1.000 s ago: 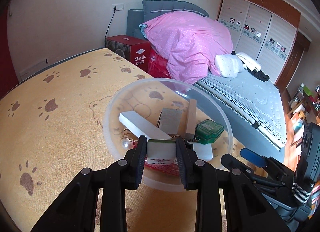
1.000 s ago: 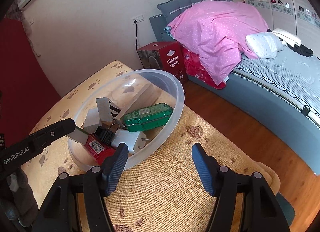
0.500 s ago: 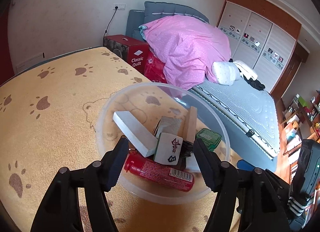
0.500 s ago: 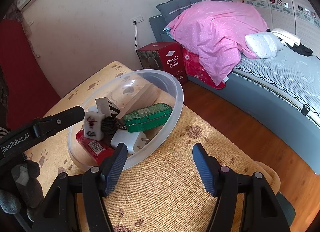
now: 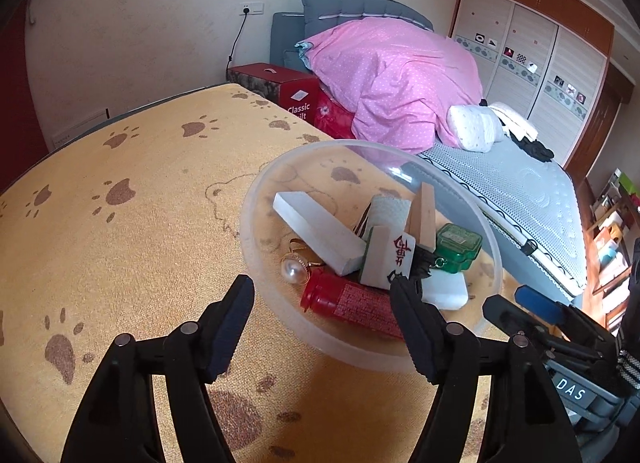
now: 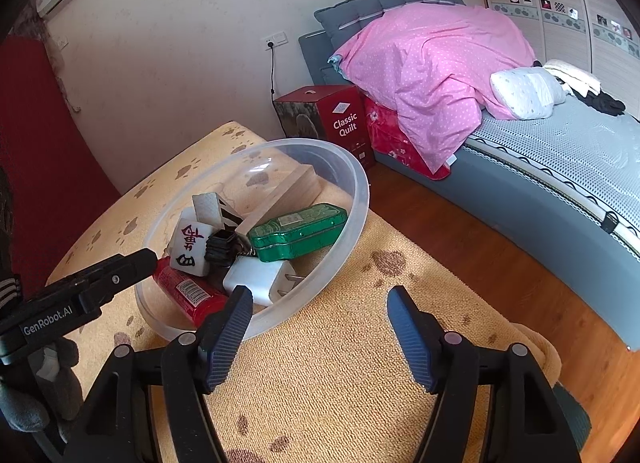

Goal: Organize rigid objects
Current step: 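Withdraw both open grippers away from the filled bowl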

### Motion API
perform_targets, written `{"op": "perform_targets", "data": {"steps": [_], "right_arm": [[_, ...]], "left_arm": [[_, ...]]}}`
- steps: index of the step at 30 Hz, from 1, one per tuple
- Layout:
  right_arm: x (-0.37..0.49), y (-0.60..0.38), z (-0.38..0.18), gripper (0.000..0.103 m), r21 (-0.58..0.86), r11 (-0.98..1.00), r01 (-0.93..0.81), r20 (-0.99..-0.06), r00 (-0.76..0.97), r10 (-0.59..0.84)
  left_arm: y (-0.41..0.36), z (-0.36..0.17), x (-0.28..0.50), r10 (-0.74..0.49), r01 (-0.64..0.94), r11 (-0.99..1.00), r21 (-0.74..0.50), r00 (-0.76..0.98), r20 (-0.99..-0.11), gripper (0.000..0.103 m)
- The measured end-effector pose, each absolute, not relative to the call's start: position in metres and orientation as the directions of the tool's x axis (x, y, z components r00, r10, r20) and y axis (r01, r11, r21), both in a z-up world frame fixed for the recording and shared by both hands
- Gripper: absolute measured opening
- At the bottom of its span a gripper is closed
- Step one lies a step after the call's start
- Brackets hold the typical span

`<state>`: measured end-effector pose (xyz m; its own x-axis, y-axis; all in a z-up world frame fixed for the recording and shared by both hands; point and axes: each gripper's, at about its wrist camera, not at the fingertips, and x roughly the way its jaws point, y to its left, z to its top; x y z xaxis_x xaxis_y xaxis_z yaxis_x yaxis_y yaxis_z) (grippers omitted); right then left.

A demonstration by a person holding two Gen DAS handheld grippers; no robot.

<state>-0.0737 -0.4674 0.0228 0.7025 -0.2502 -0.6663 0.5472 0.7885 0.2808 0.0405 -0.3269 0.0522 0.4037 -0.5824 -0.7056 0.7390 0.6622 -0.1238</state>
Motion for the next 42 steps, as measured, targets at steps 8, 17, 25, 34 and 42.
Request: {"op": "perform_targets", "data": {"steps": [8, 17, 25, 34, 42], "right_arm": [[-0.072, -0.459, 0.02, 0.095, 0.273, 0.799, 0.536, -0.685, 0.692, -0.23], [-0.079, -0.448, 0.024, 0.102, 0.214, 0.806, 0.552, -0.709, 0.655, -0.26], [-0.078, -0.441, 0.036, 0.103, 0.159, 0.804, 0.573, -0.712, 0.631, -0.308], [-0.074, -0.424, 0.045, 0.103, 0.063, 0.822, 0.566, -0.703, 0.61, -0.365], [-0.07, -0.418, 0.047, 0.103, 0.013, 0.818, 0.576, -0.705, 0.585, -0.401]], "left_arm": [[-0.314, 0.048, 0.029, -0.507, 0.712, 0.702, -0.024, 0.476, -0.718, 0.093], [-0.312, 0.052, 0.018, -0.488, 0.705, 0.709, 0.031, 0.522, -0.7, 0.099], [-0.319, 0.058, 0.005, -0.392, 0.64, 0.743, 0.195, 0.653, -0.648, 0.103], [-0.31, 0.061, 0.003, -0.399, 0.63, 0.751, 0.197, 0.671, -0.626, 0.103], [-0.302, 0.062, 0.004, -0.389, 0.614, 0.764, 0.199, 0.685, -0.616, 0.103]]}}
